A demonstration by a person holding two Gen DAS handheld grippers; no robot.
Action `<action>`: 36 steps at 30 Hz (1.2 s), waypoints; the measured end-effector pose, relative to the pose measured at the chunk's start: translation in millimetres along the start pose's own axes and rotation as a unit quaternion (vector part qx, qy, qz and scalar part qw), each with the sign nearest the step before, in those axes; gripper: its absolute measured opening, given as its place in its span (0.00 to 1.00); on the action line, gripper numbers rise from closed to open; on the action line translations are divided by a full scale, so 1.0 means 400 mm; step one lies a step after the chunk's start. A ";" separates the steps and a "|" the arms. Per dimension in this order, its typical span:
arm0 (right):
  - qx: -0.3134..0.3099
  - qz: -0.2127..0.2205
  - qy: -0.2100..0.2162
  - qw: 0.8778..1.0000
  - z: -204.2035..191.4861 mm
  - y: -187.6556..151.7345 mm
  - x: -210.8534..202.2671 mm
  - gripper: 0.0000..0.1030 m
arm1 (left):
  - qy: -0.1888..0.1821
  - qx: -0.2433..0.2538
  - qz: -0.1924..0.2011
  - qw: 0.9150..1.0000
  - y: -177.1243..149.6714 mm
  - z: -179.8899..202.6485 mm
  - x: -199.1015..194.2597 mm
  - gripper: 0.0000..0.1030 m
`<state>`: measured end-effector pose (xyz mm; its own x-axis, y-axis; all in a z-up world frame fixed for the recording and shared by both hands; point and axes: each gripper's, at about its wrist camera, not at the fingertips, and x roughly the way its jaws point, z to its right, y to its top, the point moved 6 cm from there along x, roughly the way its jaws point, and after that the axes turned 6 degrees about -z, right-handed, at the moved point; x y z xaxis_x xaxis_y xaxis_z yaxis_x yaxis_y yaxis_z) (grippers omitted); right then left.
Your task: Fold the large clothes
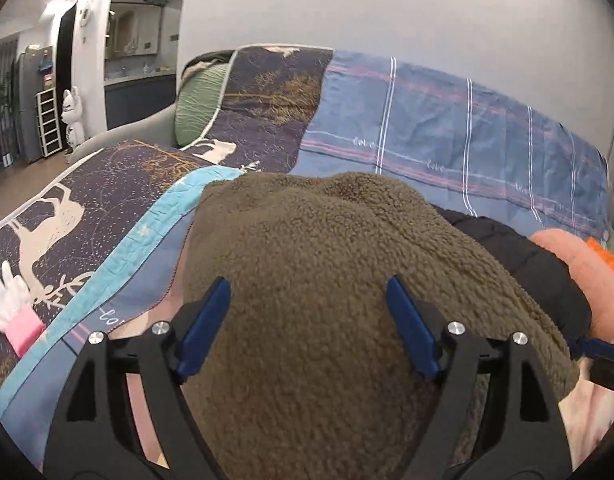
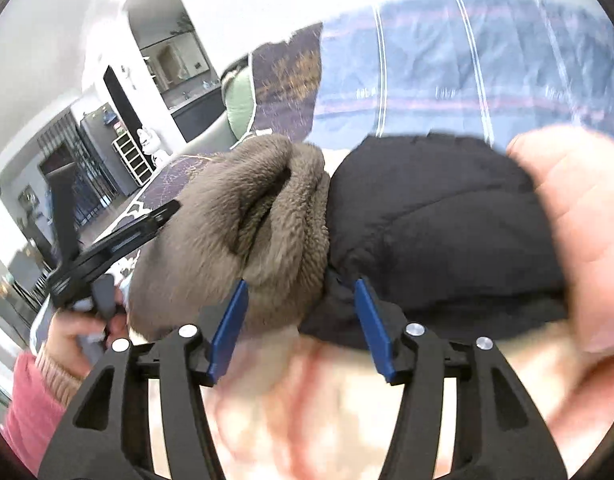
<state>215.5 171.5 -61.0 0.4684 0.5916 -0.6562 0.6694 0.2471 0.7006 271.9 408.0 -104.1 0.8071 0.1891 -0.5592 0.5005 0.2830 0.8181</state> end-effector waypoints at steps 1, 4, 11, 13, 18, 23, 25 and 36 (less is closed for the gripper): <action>-0.008 0.003 -0.003 1.000 -0.001 -0.013 -0.022 0.59 | 0.000 -0.001 0.002 1.000 -0.006 0.005 -0.009 0.84; -0.042 0.009 -0.032 0.999 0.004 -0.053 -0.082 0.63 | -0.028 0.001 0.011 1.000 -0.019 0.036 -0.058 0.92; -0.077 0.060 -0.094 0.991 -0.005 -0.114 -0.251 0.79 | -0.117 0.006 0.031 0.993 -0.085 0.168 -0.242 0.98; -0.076 0.072 -0.111 0.988 -0.011 -0.129 -0.300 0.83 | -0.124 0.017 0.037 0.991 -0.114 0.208 -0.298 0.98; -0.059 0.089 -0.139 0.985 -0.014 -0.183 -0.428 0.88 | -0.134 0.055 0.043 0.989 -0.201 0.318 -0.450 0.98; -0.037 0.104 -0.149 0.983 -0.011 -0.228 -0.541 0.92 | -0.144 0.069 0.061 0.985 -0.274 0.384 -0.586 0.98; -0.039 0.105 -0.155 0.982 -0.016 -0.243 -0.570 0.93 | -0.138 0.070 0.059 0.986 -0.291 0.397 -0.620 0.98; -0.033 0.121 -0.149 0.981 -0.050 -0.339 -0.681 0.99 | -0.096 0.121 0.052 0.987 -0.438 0.464 -0.831 0.98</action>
<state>-14.5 -7.9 28.4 0.7633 0.3919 -0.5137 0.4829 0.1821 0.8565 -26.0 121.1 -36.6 0.8906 0.0165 -0.4545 0.4537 0.0349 0.8904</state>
